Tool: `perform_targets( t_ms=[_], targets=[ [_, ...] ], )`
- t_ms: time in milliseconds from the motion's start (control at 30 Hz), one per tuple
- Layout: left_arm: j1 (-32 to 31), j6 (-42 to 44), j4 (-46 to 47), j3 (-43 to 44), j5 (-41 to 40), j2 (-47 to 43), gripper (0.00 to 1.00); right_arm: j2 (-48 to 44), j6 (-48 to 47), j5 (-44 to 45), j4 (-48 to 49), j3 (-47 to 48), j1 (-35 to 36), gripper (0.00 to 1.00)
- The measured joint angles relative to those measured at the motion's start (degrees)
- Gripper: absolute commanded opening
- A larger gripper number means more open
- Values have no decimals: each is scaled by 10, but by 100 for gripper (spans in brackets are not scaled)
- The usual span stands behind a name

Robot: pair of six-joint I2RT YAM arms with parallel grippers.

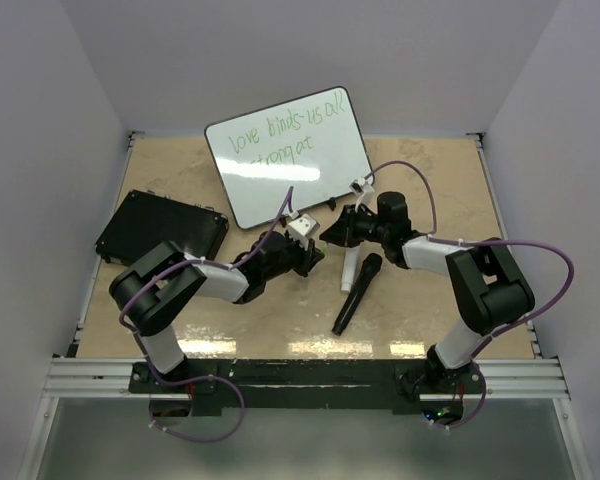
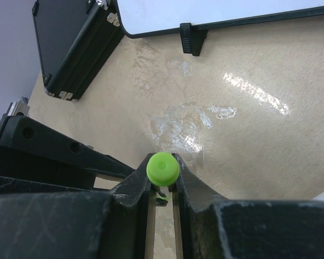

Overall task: Write a sentence on the whiteboard
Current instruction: Insert the whiteboard marker without the cap into the pen cap.

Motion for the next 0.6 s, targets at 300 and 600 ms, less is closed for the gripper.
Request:
perform_targets(
  t_ms=[300,600],
  targets=[
    [7,22,-42,41,3,7,0,0,-7,21,13,6,0,0],
    [14,45,-118,98,4,9,0,0,-18,37,33,13,-2,0]
  ],
)
